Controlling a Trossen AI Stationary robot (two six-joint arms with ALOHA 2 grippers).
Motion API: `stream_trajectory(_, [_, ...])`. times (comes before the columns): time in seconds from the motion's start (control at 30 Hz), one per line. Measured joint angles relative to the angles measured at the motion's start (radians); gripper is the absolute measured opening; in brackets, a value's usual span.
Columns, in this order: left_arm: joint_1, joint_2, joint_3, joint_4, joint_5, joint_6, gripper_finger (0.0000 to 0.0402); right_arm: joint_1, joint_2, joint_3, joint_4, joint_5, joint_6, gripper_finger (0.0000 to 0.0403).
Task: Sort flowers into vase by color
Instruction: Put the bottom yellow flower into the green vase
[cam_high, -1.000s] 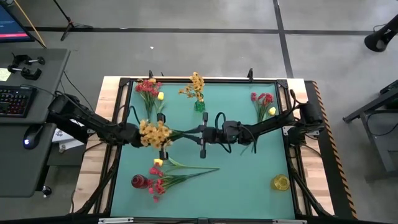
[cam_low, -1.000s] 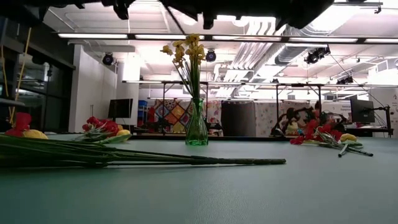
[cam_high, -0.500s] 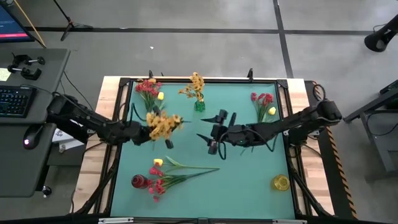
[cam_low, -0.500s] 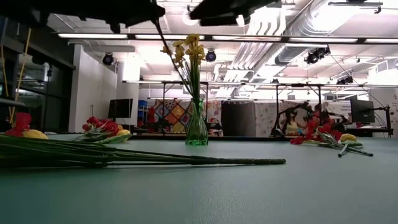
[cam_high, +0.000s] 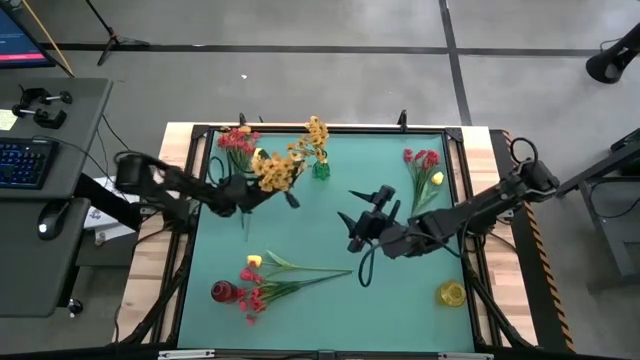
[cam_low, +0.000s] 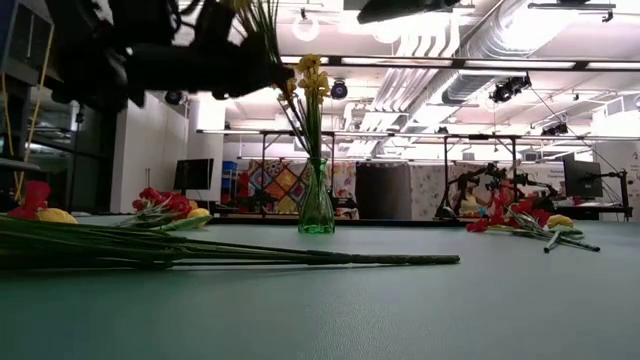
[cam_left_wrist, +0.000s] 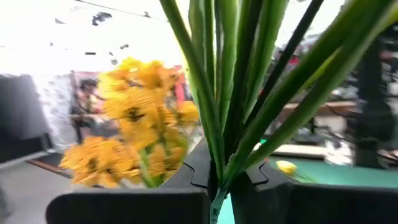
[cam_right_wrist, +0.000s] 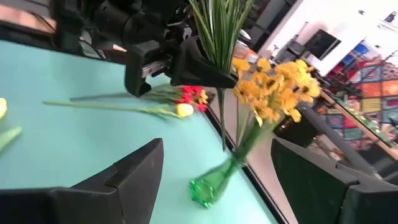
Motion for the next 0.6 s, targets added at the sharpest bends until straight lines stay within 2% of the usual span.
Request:
stream_trajectory(0.13, [0.028, 0.099, 0.0, 0.157, -0.041, 0.018, 0.0005, 0.005, 0.0, 0.0, -0.066, 0.037, 0.043, 0.0286])
stream_trajectory(0.6, [0.053, 0.132, 0.066, 0.139, -0.02, 0.036, 0.0004, 0.003, 0.0, 0.0, -0.105, 0.039, 0.093, 0.0286])
